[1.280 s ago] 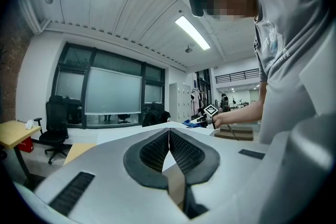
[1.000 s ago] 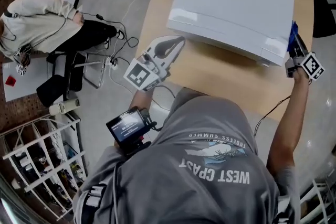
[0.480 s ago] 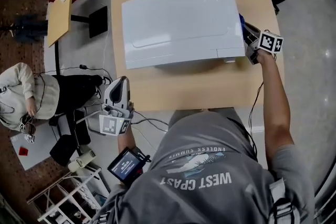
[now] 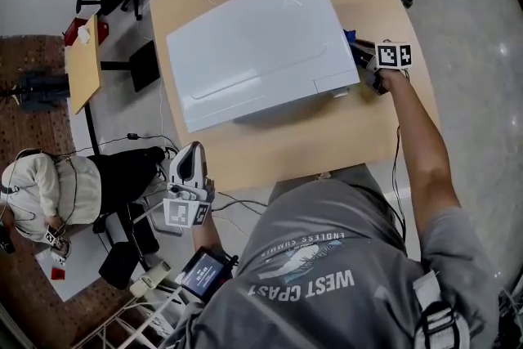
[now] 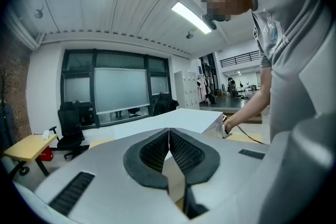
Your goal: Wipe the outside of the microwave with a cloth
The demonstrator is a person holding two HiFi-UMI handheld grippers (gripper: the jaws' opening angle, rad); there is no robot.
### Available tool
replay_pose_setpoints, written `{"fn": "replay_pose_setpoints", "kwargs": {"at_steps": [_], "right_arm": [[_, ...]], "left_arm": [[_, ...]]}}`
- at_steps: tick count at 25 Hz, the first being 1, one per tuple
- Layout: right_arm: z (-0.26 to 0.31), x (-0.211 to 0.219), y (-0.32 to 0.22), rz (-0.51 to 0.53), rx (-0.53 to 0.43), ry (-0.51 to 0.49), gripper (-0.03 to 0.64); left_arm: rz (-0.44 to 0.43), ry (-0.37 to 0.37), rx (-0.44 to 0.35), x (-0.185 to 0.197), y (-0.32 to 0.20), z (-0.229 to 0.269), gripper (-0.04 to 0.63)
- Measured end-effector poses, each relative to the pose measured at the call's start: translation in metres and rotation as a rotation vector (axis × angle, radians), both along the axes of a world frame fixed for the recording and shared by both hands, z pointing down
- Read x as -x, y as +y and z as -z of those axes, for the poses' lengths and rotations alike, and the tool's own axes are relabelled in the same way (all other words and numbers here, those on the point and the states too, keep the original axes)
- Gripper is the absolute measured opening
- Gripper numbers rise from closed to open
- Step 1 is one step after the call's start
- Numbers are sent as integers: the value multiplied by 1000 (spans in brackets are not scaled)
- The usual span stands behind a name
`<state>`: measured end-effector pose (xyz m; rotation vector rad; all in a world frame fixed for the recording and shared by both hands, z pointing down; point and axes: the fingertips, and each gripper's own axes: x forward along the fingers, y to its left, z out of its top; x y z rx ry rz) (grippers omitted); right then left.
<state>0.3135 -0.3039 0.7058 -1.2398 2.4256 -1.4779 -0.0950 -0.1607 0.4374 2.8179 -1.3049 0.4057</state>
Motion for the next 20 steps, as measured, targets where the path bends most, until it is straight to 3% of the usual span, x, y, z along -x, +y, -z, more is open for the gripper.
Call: {"fn": "replay_pose_setpoints", "kwargs": {"at_steps": [20], "right_arm": [[2, -1, 0, -7, -1, -5, 75]], "left_arm": [[-13, 9, 10, -3, 0, -2, 23]]}}
